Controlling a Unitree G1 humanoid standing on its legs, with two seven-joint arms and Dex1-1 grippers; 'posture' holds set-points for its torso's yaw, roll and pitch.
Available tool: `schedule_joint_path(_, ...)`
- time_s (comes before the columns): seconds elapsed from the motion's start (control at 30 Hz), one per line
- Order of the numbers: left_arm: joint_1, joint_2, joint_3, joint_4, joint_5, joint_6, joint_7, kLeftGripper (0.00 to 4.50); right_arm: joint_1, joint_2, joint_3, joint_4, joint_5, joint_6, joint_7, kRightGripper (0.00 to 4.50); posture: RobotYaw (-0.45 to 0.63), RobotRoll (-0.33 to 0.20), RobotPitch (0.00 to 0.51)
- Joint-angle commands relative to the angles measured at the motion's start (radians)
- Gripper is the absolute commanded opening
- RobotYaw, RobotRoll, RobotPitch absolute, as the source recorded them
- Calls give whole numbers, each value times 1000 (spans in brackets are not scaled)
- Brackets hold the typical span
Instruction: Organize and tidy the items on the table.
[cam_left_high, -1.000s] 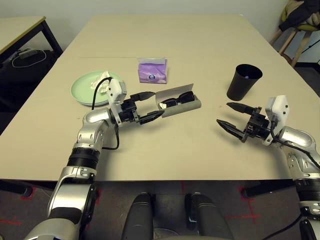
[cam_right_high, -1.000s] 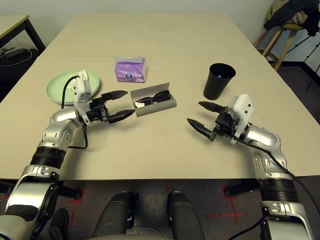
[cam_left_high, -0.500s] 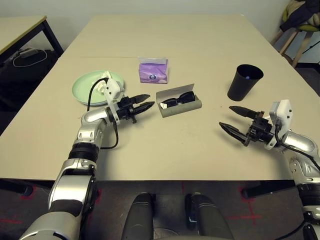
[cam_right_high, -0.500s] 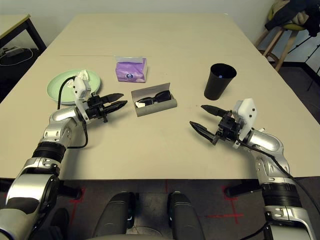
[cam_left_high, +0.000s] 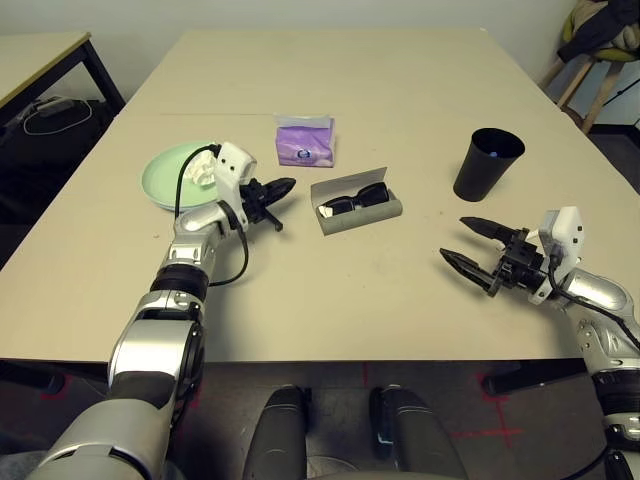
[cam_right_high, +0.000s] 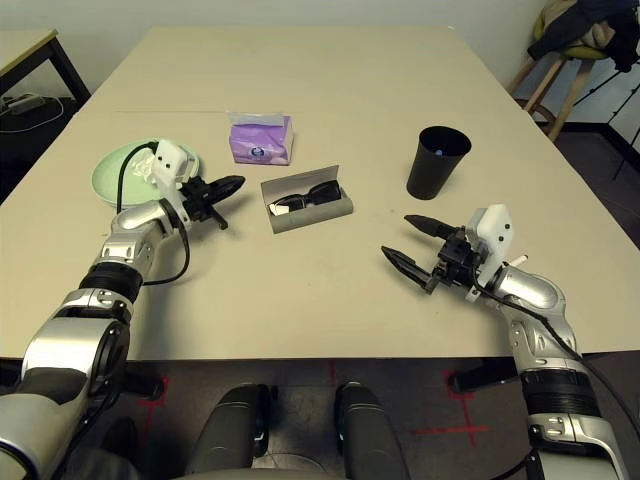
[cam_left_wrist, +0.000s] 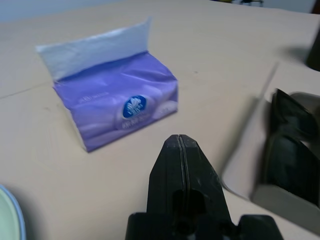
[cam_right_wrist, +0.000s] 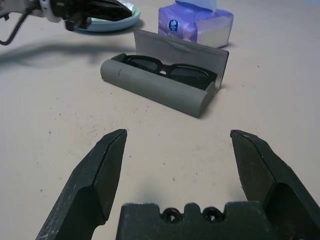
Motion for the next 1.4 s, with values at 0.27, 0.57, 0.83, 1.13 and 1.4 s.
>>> schedule_joint_path(0.27, -71, -64, -37, 91, 98, 2, 74, 44, -1, -5, 18, -83, 10, 73, -39, 4500, 71, 0, 113)
schedule_joint_path(0.57, -49, -66, -45, 75, 94, 6, -126, 44, -11, -13, 24, -110, 15, 126, -60, 4500, 60, 0, 114)
schedule_joint_path(0.83, -4, -53, -59, 25, 75, 71, -336, 44, -23, -12, 23, -119, 16, 138, -69, 4500, 62, 0, 108)
schedule_joint_path(1.13, 63, -4, -130, -64, 109, 168, -500, 44, -26, -26, 22, -137, 9, 159, -81, 4500, 63, 0, 103)
schedule_joint_path(1.4, 106, 17, -94, -213, 24, 212, -575, 44, -35, -93, 46, -111, -19, 196, -59, 4500, 77, 0, 97)
